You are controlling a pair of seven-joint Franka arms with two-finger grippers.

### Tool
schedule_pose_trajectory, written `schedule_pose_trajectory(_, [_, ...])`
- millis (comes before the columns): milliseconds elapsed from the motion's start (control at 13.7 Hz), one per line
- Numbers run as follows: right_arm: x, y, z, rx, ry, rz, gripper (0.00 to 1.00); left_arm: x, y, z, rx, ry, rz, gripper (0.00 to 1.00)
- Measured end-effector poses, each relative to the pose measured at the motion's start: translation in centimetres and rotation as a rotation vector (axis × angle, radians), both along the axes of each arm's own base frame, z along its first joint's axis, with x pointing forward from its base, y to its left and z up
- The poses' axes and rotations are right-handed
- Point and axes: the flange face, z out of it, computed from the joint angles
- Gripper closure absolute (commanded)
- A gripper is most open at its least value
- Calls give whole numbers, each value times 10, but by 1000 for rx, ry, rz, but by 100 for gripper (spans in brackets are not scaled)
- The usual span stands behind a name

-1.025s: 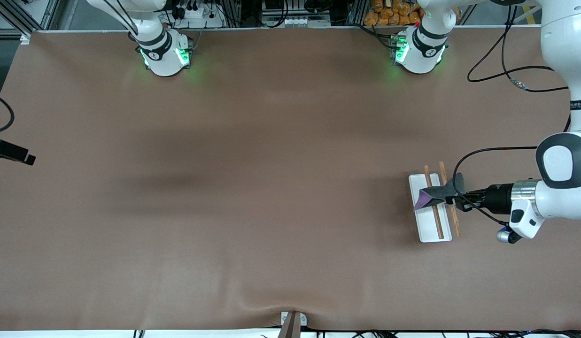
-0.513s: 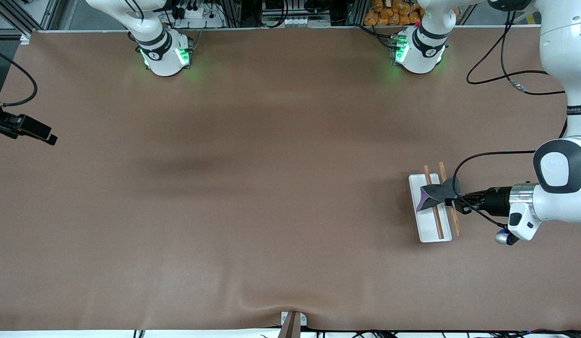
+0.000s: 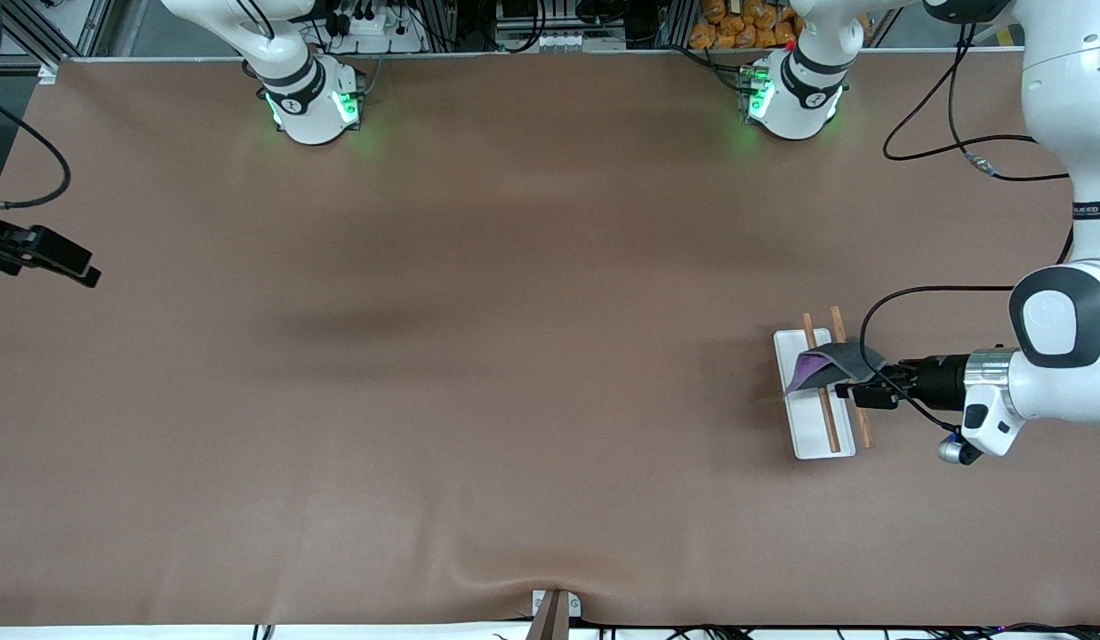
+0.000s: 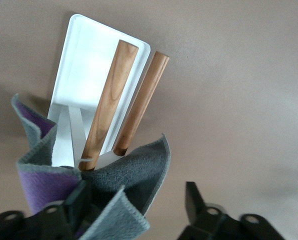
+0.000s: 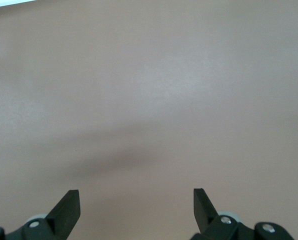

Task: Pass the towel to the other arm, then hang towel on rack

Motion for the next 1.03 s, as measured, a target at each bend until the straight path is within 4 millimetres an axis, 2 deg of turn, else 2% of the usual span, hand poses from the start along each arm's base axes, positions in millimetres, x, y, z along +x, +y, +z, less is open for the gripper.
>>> schedule_pose_trajectory(366, [-8, 7, -1, 2, 69, 10, 0, 0, -4, 0, -1, 0, -5, 0])
schedule_pose_trajectory(659, [-8, -1, -1, 0, 72, -3, 0, 0, -6, 0, -2, 0, -9, 0])
schedule_pose_trajectory(879, [-7, 0, 21, -2, 22, -3, 0, 1, -19, 2, -1, -3, -22, 0])
schedule_pose_trajectory(1025, [-8, 8, 37, -2, -9, 11, 0, 6, -31, 13, 4, -27, -32, 0])
